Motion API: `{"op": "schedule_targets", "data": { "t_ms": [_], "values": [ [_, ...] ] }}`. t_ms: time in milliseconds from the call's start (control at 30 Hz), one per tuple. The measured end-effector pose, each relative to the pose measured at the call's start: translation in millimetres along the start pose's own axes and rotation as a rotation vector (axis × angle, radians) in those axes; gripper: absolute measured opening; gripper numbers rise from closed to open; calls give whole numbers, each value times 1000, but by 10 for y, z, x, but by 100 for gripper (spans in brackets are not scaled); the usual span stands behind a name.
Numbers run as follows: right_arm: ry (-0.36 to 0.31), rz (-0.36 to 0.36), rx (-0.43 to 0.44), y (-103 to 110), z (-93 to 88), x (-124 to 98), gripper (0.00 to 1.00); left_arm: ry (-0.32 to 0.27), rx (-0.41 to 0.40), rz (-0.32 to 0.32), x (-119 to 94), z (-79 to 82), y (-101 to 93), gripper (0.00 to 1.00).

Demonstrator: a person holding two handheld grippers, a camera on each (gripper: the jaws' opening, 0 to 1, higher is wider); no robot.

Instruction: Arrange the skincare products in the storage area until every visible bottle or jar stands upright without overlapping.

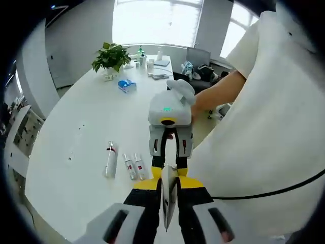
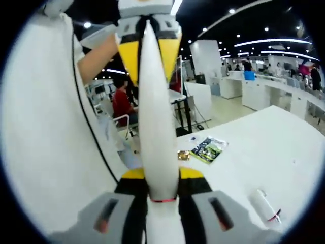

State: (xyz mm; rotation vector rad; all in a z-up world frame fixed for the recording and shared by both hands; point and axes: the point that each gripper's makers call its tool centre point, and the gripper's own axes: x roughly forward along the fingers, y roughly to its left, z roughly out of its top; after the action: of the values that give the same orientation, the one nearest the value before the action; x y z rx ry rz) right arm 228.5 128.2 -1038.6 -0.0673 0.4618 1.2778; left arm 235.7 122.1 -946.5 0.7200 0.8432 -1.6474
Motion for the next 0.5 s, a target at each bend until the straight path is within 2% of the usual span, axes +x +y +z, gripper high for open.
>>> {"op": "schedule_targets", "data": {
  "t_ms": [167, 233, 333, 367, 500],
  "values": [
    [-8, 9, 0, -8, 15, 8, 20, 31, 38, 0, -18, -39, -2, 10],
    [-11, 20, -5, 2, 20, 23, 20, 50, 82, -6, -27, -45, -21, 8],
    [-22, 21, -14, 0, 27, 58, 21, 78, 86, -16, -25, -56, -42, 7],
    [-29, 24, -13, -1, 21, 86, 21, 88, 118, -5, -29, -48, -20, 7],
    [-56, -16, -10, -75, 52, 93, 23, 110, 151, 7, -22, -34, 15, 6]
  ]
}}
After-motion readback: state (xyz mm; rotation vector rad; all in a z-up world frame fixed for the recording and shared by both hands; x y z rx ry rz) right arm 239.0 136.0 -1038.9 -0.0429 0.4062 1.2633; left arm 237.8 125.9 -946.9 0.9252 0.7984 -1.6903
